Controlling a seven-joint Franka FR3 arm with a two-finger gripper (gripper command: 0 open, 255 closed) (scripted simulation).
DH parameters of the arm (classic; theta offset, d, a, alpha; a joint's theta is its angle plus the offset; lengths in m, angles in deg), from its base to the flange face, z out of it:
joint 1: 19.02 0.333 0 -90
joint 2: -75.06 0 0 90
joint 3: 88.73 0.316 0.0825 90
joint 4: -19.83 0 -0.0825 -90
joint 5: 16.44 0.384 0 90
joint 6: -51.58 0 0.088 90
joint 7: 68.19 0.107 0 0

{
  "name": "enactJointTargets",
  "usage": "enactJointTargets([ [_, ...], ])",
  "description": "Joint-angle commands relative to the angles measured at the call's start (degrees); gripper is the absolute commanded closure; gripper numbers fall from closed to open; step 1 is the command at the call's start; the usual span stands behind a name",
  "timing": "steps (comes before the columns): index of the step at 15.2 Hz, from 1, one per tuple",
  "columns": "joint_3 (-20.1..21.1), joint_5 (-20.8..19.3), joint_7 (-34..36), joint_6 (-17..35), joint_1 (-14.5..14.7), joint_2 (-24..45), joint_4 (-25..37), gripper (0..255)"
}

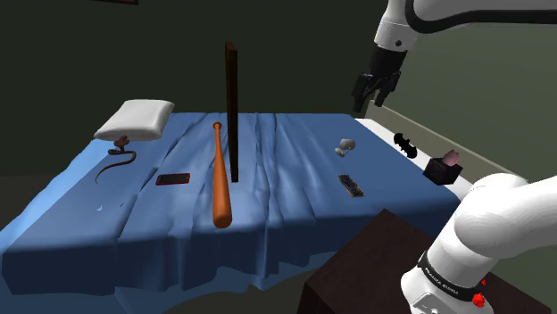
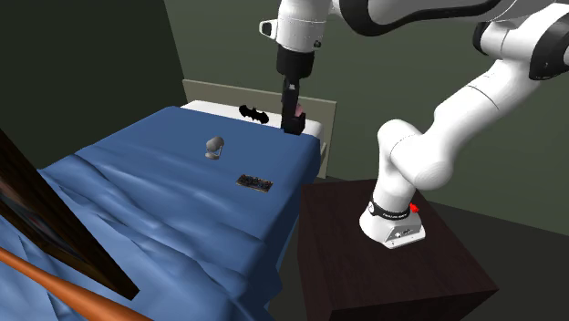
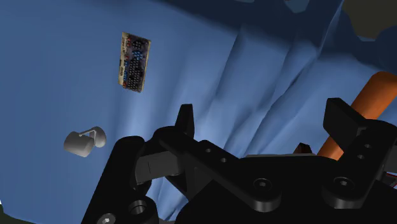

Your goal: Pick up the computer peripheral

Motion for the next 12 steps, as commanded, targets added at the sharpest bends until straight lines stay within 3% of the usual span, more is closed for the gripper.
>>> enactJointTargets([
  [1, 0.0, 0.0, 0.0, 0.0, 0.0, 0.0, 0.0, 0],
  [12, -5.4, -4.1, -0.9, 18.0, -4.4, 12.7, -7.4, 0],
])
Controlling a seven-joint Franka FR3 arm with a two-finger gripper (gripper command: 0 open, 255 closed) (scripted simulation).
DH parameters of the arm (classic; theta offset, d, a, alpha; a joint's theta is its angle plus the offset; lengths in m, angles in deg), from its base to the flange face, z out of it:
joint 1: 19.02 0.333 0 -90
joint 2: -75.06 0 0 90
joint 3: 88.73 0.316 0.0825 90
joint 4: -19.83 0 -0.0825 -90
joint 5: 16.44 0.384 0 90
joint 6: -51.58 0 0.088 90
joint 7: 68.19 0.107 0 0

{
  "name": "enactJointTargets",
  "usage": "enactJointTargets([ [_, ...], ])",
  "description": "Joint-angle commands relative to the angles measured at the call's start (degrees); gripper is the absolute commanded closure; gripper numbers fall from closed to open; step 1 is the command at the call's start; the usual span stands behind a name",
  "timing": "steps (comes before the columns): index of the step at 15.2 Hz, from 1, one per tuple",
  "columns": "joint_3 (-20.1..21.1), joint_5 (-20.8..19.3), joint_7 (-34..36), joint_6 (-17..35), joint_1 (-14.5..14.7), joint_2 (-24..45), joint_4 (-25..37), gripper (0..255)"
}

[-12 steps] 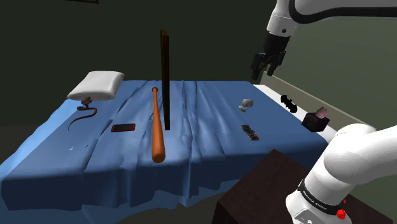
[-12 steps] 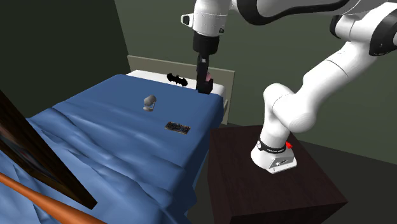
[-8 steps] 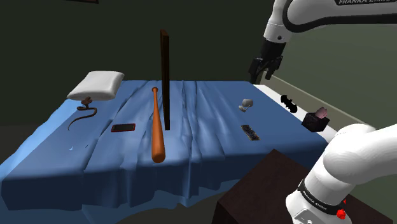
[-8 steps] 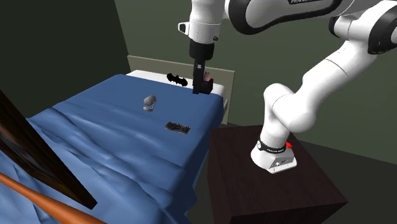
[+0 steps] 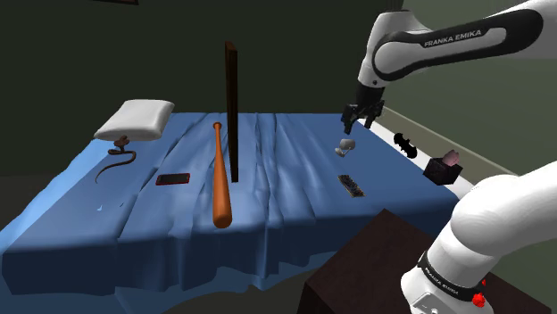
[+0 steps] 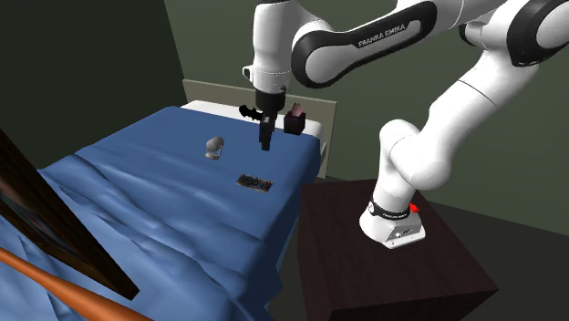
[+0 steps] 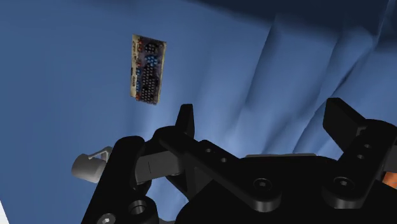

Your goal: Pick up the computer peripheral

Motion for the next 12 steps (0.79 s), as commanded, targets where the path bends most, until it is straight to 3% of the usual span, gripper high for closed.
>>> enactJointTargets([
  [1, -0.9, -0.7, 0.0, 3.7, -0.8, 3.5, -0.5, 0],
  [12, -6.3, -2.9, -0.8, 20.6, -4.7, 23.7, 1.0, 0],
])
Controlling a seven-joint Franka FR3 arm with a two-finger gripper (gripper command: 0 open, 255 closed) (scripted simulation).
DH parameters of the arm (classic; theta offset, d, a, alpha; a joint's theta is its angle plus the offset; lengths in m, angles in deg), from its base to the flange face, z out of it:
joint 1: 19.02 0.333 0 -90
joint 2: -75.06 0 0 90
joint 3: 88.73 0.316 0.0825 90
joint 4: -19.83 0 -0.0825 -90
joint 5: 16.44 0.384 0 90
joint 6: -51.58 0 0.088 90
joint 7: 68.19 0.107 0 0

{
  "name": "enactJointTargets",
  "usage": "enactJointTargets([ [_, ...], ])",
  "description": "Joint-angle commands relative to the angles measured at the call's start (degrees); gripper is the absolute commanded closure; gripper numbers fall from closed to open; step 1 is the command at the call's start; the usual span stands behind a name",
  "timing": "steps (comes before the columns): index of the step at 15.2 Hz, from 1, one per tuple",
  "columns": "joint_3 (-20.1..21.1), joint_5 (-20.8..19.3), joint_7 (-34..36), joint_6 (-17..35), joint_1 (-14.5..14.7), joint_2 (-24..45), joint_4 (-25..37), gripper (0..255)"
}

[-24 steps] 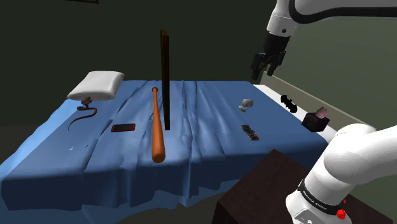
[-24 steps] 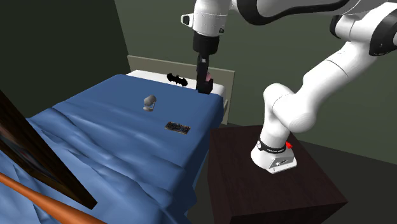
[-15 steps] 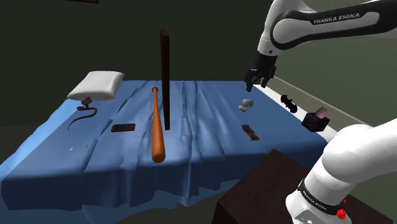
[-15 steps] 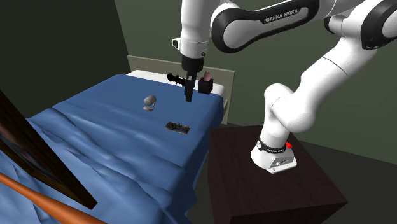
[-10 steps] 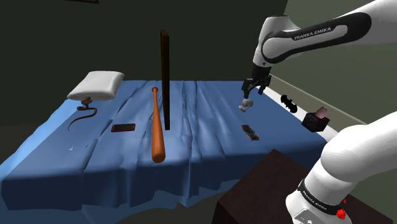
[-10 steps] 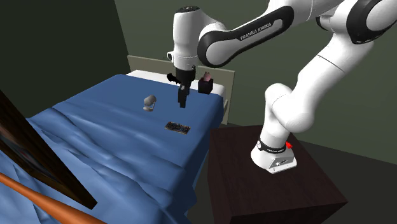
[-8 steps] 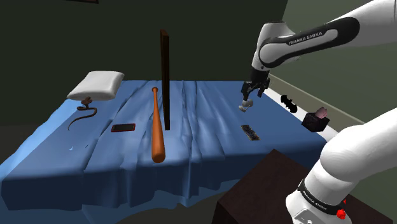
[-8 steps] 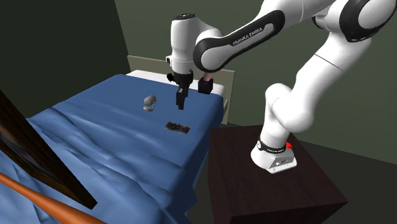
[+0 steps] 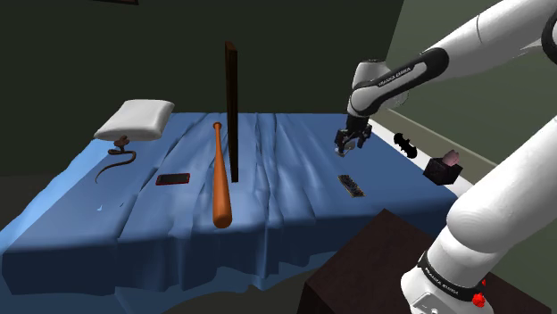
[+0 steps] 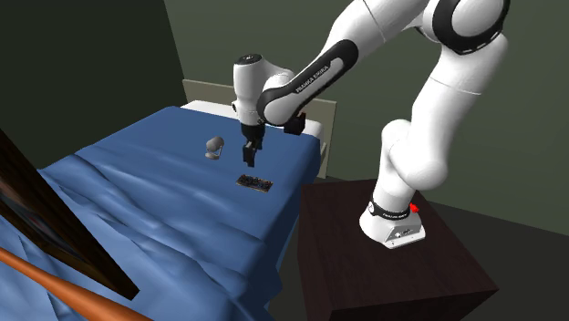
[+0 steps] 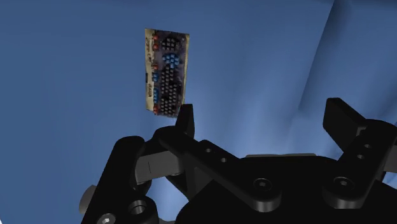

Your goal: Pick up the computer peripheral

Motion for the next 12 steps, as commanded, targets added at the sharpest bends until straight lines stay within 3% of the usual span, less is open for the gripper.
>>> enactJointTargets([
  [1, -0.9, -0.1, -0.1, 3.1, -0.6, 4.0, 0.6, 0],
  [12, -3.8, 3.5, -3.4, 14.8, -5.0, 27.4, 10.4, 0],
])
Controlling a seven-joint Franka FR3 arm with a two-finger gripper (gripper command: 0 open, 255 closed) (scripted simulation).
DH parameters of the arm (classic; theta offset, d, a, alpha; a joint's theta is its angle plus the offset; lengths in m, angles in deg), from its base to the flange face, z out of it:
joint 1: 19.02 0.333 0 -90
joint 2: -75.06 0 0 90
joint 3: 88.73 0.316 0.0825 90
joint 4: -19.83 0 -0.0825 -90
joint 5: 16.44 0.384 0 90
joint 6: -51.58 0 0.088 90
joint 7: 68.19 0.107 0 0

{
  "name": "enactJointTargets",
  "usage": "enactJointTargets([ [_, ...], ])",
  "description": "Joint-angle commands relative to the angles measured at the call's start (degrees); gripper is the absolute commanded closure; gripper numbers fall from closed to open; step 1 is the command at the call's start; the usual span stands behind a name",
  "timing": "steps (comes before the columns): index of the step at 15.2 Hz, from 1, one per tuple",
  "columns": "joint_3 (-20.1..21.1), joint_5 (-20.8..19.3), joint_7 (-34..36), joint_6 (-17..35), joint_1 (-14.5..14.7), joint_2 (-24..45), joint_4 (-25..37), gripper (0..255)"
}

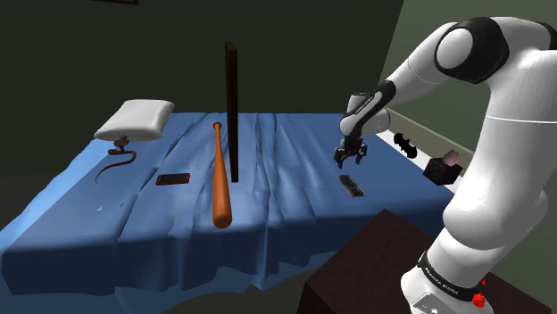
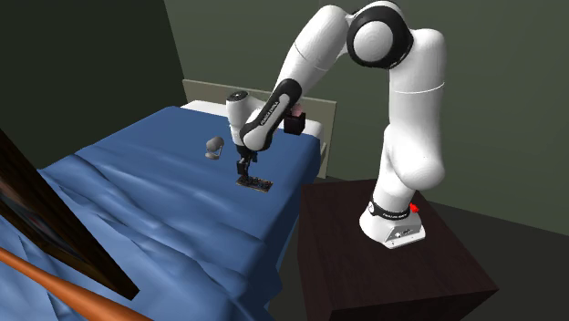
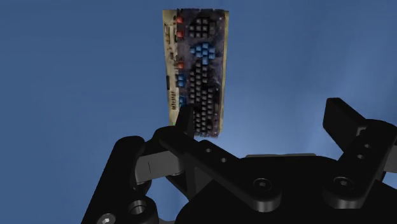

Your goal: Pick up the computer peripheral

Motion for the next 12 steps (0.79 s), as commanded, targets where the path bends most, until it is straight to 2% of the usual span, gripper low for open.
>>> enactJointTargets([
  [1, -0.2, 0.9, -0.6, 1.7, -1.0, 4.1, 2.0, 0],
  [9, 0.5, 4.4, -2.8, 5.2, -6.3, 21.0, 14.0, 0],
  [12, 0.7, 4.6, -2.8, 6.2, -6.6, 22.7, 14.6, 0],
])
